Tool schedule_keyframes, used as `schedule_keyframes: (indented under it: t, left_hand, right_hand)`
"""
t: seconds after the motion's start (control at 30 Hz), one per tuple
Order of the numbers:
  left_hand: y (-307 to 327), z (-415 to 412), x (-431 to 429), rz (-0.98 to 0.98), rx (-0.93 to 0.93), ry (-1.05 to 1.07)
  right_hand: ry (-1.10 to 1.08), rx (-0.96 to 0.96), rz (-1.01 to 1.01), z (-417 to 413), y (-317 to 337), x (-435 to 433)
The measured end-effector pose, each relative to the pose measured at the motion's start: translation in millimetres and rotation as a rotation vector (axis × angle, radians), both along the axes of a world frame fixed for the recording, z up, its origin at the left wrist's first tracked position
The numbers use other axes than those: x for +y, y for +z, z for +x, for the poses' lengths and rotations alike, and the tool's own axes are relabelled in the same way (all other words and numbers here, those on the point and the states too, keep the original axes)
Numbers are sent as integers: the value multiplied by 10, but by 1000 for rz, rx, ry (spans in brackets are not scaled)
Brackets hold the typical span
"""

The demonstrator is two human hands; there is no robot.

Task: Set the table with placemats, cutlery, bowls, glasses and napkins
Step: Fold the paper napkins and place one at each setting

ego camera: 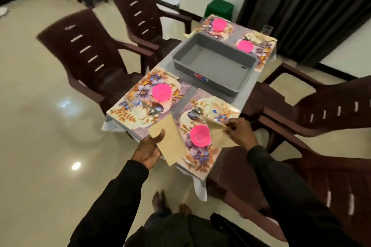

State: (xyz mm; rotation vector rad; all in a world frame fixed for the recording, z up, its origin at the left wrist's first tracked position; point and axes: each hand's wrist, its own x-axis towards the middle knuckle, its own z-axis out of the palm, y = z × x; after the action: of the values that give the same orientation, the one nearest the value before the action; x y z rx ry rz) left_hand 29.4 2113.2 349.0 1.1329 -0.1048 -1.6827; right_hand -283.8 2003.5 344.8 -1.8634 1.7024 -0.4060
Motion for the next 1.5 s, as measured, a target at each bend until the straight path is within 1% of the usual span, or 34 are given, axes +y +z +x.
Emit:
schedule_keyframes:
  t: [0.1, 0.23, 0.4, 0.53, 0.6, 0.8, 0.93, 1.1, 1.23, 1.37, 1.5]
  left_hand:
    - [-43, 97, -375, -7, -21, -66]
    - [-102, 168, -678, 20, -60, -92]
    - [-190, 247, -921, 60, -111, -83]
    - [-277, 282, -1074, 106, -142, -68]
    - [-299, 288, -1148, 119, -167, -54]
    - [-321, 310, -1253, 134, -185, -16]
    - [-319, 267, -1294, 130, -197, 15]
    - [-305, 212, -1374, 126, -160, 36]
    - [-283, 199, -1404, 135, -167, 27]
    - [-249, 204, -1379, 139, -161, 35]
    - [-236, 240, -1326, 144, -162, 58]
  right_hand:
    - [-232, 45, 25, -415, -245, -390]
    - [-348, 100, 55, -725, -493, -762]
    - [-328, 120, 111, -790, -776, -1435]
    - [-203, 109, 178, -706, -978, -1936]
    - [-178, 87, 184, -639, -1065, -2161]
    - [-129, 52, 284, -468, -1569, -2465]
    - [-160, 56, 227, -413, -1782, -2438]
    - [-73, 122, 81, -398, -1794, -2314]
    - [-119, 165, 18, -376, -1726, -2273]
    - [-136, 229, -33, -336, -1664, -2211]
    - [-65, 388, -125, -353, -1741, -2186]
